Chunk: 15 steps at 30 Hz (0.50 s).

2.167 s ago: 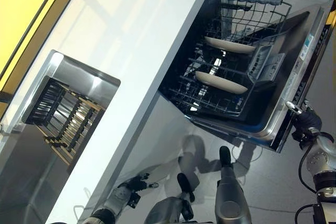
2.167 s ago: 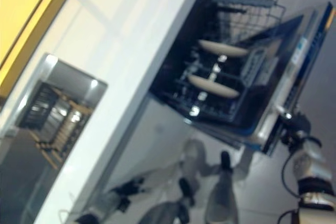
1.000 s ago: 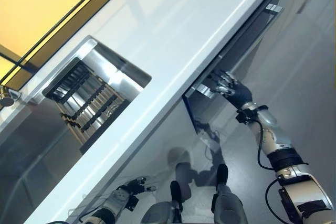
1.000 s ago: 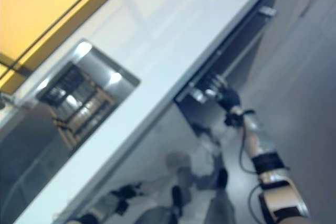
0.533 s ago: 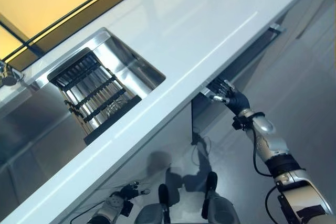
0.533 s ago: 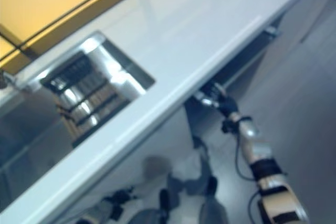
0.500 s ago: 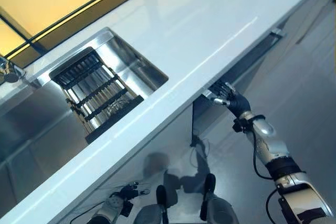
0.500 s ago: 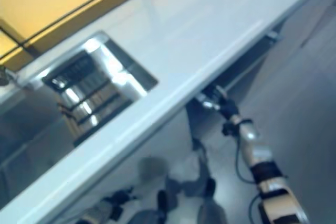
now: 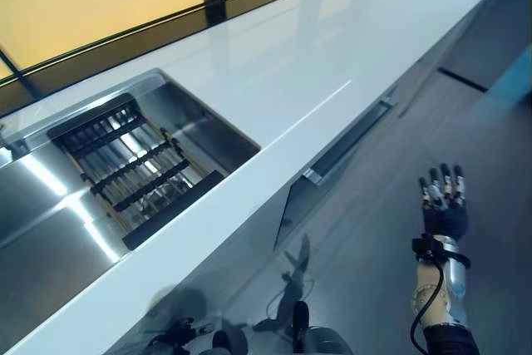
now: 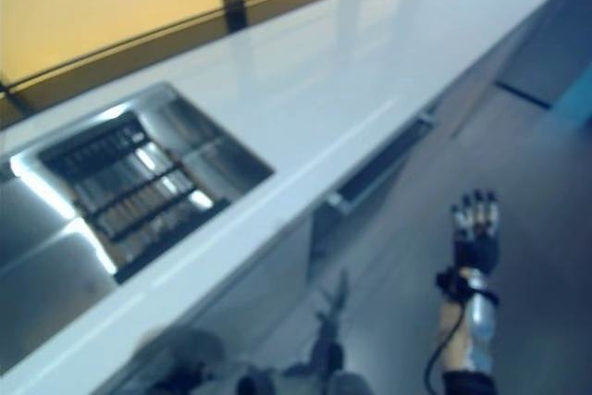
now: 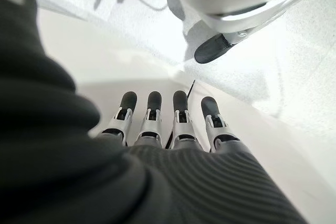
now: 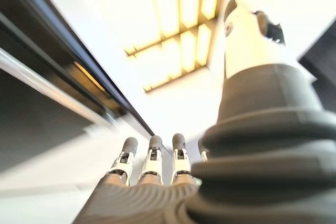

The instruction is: Take plates into dishwasher

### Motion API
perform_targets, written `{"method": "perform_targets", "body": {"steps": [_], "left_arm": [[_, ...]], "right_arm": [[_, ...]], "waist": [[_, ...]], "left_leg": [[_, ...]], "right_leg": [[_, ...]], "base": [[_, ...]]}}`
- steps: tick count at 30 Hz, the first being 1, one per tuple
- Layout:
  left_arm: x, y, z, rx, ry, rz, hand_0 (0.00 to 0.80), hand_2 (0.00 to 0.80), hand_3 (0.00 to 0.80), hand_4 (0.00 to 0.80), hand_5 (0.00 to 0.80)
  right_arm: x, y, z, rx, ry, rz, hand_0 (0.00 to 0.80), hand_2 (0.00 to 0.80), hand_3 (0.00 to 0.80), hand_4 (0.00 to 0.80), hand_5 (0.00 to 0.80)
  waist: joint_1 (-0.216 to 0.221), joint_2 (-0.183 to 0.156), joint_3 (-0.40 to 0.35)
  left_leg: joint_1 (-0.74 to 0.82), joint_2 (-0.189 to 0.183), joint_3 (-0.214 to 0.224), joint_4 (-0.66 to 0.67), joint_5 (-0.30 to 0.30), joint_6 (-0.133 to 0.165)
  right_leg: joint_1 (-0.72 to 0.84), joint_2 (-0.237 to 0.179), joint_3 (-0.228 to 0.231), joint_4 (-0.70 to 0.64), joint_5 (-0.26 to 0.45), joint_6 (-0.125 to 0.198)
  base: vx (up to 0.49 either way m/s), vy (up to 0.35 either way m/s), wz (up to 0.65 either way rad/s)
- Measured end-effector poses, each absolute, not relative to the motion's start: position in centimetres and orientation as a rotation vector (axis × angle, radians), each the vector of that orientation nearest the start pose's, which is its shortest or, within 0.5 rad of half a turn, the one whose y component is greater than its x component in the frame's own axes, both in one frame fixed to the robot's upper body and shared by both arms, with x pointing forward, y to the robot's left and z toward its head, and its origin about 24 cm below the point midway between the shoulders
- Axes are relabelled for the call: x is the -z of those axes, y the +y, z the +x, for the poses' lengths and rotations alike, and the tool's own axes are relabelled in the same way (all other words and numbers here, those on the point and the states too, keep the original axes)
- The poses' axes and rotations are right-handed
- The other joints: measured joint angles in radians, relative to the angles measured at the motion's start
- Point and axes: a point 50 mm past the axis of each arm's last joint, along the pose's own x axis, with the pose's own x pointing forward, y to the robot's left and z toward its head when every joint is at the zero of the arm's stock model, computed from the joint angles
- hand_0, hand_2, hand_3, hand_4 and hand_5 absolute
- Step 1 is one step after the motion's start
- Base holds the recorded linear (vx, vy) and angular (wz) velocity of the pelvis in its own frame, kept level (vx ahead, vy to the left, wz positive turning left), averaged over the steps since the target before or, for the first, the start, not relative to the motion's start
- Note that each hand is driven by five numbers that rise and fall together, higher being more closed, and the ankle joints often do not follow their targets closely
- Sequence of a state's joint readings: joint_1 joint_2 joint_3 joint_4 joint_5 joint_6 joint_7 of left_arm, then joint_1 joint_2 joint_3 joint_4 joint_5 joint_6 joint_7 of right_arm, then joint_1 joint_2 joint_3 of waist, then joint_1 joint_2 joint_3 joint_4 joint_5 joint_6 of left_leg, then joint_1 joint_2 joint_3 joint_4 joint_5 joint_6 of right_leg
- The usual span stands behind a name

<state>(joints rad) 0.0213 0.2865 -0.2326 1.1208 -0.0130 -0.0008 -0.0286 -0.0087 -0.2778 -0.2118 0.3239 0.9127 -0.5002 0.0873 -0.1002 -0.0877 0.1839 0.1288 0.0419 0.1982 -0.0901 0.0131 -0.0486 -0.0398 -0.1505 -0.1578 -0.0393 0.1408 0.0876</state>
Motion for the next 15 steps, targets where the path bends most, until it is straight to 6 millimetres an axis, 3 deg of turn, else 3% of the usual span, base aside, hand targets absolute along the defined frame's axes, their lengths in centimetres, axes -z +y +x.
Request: {"method": "perform_targets", "body": {"steps": [2,3,6,8,11,13,15], "left_arm": [[15.6,23.7,9.8,0.063,1.18,0.357,0.0,0.0,0.0,0.0,0.0],[15.6,23.8,9.6,0.062,1.189,0.358,0.0,0.0,0.0,0.0,0.0],[15.6,24.6,9.1,0.048,1.215,0.378,0.0,0.0,0.0,0.0,0.0],[15.6,24.7,9.3,0.056,1.222,0.393,0.0,0.0,0.0,0.0,0.0],[15.7,24.2,9.7,0.061,1.228,0.386,0.0,0.0,0.0,0.0,0.0],[15.6,24.5,9.7,0.048,1.229,0.393,0.0,0.0,0.0,0.0,0.0],[15.4,25.4,9.9,0.031,1.238,0.417,0.0,0.0,0.0,0.0,0.0]], "right_arm": [[-2.3,-30.1,21.9,0.539,-0.307,0.545,0.0,0.0,0.0,0.0,0.0],[-0.7,-30.8,21.2,0.626,-0.234,0.539,0.0,0.0,0.0,0.0,0.0],[3.7,-31.4,19.1,0.775,0.037,0.529,0.0,0.0,0.0,0.0,0.0],[5.2,-31.4,18.6,0.773,0.17,0.482,0.0,0.0,0.0,0.0,0.0],[8.9,-30.6,16.6,0.65,0.539,0.319,0.0,0.0,0.0,0.0,0.0],[11.2,-29.7,14.0,0.563,0.731,0.228,0.0,0.0,0.0,0.0,0.0],[12.9,-28.4,11.8,0.44,0.882,0.13,0.0,0.0,0.0,0.0,0.0]], "waist": [[0.004,-0.012,-0.018],[0.005,-0.011,-0.026],[0.01,-0.02,-0.055],[0.015,-0.014,-0.057],[0.018,0.032,-0.054],[0.019,0.041,-0.05],[0.04,0.032,-0.063]], "left_leg": [[0.001,0.002,0.023,0.001,-0.002,0.007],[-0.002,0.008,0.026,0.0,-0.002,0.011],[-0.003,0.027,0.028,0.005,-0.003,0.003],[-0.003,0.032,0.031,0.006,-0.003,0.004],[-0.019,0.067,0.028,0.0,0.009,0.012],[-0.022,0.091,0.018,0.0,0.018,0.015],[-0.045,0.108,-0.032,0.005,0.016,0.012]], "right_leg": [[-0.012,-0.006,-0.002,-0.001,-0.028,0.041],[-0.02,-0.007,-0.009,0.023,-0.046,0.067],[-0.036,-0.008,0.022,0.138,-0.044,0.057],[-0.044,0.01,0.037,0.145,-0.028,0.05],[-0.053,0.022,0.052,0.124,0.049,0.083],[-0.058,0.014,0.071,0.2,0.005,0.069],[-0.051,-0.002,0.125,0.267,-0.043,0.068]], "base": [[-0.015,0.104,-0.28],[-0.02,0.087,-0.11],[-0.017,0.023,-0.02],[-0.024,-0.033,-0.17],[-0.006,-0.126,0.04],[0.016,-0.213,0.58],[-0.006,-0.261,0.64]]}}
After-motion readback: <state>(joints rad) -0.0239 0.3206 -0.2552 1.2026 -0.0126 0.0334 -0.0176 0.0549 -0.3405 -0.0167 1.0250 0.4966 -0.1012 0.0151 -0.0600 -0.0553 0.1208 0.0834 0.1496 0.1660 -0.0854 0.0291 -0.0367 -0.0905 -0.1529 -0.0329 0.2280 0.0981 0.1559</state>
